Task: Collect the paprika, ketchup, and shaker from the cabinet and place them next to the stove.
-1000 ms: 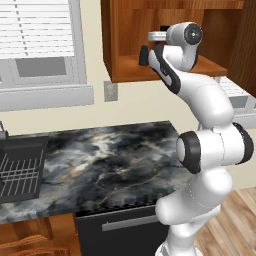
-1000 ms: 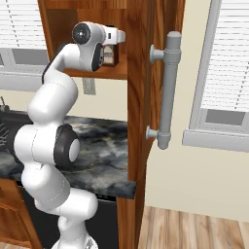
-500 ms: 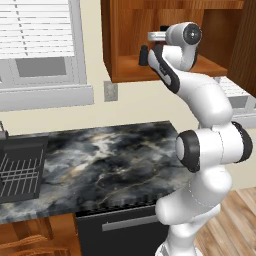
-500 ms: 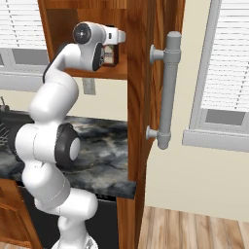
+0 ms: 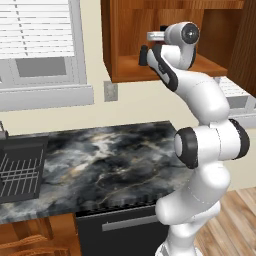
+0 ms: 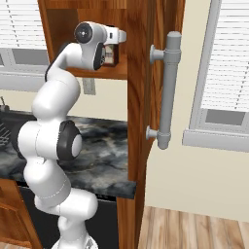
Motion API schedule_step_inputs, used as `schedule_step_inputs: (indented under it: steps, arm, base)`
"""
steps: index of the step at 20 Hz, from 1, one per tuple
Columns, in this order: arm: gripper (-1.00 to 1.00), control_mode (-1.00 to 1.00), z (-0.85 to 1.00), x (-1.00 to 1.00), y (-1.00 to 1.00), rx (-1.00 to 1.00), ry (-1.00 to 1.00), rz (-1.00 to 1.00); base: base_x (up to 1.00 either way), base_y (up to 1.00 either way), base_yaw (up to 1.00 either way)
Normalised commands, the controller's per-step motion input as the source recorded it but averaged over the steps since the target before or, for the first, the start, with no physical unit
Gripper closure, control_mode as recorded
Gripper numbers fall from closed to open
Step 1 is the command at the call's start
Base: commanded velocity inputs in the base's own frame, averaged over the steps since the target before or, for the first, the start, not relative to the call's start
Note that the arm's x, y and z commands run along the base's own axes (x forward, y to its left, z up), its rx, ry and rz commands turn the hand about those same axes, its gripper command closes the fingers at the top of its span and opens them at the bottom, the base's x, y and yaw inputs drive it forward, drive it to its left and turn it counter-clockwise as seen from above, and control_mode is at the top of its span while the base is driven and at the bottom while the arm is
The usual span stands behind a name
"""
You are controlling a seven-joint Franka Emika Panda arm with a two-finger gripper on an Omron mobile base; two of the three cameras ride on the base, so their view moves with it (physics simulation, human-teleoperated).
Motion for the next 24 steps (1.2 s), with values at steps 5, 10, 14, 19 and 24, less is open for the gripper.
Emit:
schedule_step_inputs:
  steps: [5, 10, 14, 19, 24]
  arm:
    - [-1.0, -1.0, -0.04, 0.0, -0.03, 0.0, 0.0, 0.0]
    - [-1.0, -1.0, -0.04, 0.0, -0.03, 0.0, 0.0, 0.0]
    - [-1.0, -1.0, -0.04, 0.05, -0.02, 0.0, 0.01, 0.0]
    - [-1.0, -1.0, -0.03, 0.11, 0.0, 0.0, 0.01, 0.0]
    - [-1.0, -1.0, -0.02, 0.12, 0.0, 0.0, 0.01, 0.01]
  base:
    - [0.0, 0.0, 0.0]
    - [0.0, 0.0, 0.0]
    - [0.0, 0.0, 0.0]
    - [0.0, 0.0, 0.0]
    - [0.0, 0.0, 0.0]
